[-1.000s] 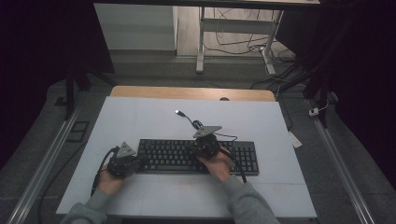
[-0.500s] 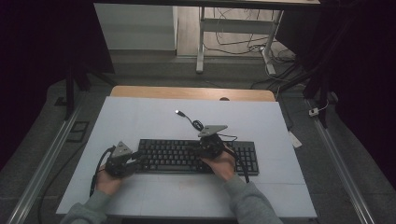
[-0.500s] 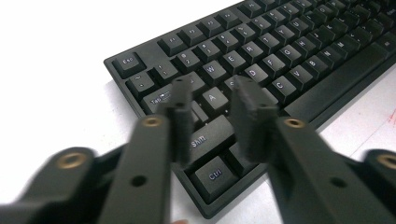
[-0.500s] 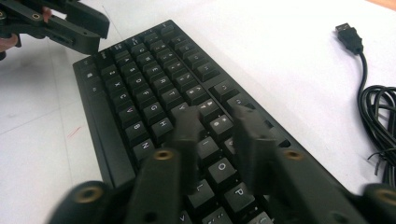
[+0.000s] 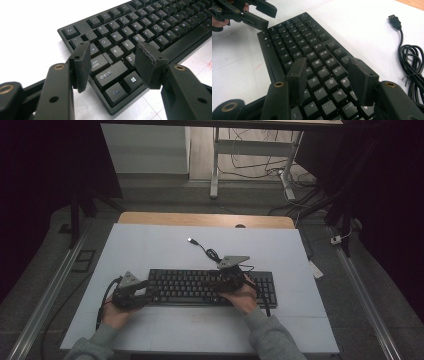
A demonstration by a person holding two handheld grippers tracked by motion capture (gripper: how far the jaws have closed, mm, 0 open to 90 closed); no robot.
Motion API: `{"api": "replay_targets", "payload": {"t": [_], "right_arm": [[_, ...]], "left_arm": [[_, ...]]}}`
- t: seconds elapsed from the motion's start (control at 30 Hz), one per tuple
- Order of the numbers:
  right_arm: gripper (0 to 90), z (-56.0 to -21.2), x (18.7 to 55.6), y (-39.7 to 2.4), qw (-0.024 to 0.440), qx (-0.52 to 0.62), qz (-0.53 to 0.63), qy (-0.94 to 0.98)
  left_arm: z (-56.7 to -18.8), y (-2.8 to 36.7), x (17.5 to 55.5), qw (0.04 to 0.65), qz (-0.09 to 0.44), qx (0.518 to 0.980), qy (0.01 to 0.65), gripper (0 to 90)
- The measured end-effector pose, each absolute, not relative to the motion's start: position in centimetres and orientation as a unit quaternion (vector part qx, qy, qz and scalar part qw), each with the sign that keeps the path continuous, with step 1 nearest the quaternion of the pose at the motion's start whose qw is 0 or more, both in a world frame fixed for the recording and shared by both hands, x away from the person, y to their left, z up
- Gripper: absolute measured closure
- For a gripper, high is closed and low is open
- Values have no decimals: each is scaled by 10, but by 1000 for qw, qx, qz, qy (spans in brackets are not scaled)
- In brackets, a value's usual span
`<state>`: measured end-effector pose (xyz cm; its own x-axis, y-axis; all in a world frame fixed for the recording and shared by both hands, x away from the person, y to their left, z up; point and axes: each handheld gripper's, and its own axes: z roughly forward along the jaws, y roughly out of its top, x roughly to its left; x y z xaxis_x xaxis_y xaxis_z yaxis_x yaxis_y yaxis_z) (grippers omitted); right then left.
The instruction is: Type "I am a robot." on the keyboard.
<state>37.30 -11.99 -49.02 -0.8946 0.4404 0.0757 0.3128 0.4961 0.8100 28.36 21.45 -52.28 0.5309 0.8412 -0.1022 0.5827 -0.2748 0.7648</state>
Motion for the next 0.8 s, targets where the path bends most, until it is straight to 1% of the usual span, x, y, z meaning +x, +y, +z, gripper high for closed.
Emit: {"api": "replay_targets", "payload": {"t": [0.2, 0.47, 0.8], "right_arm": [[495, -490, 369, -128, 75, 222, 449, 862], [489, -488, 362, -142, 85, 233, 454, 856], [485, -488, 358, -154, 92, 240, 454, 853]], "left_arm": [[-520, 217, 283, 397, 153, 781, 457, 449], [-502, 221, 283, 405, 146, 780, 455, 437], [-487, 207, 304, 380, 120, 814, 422, 455]]}}
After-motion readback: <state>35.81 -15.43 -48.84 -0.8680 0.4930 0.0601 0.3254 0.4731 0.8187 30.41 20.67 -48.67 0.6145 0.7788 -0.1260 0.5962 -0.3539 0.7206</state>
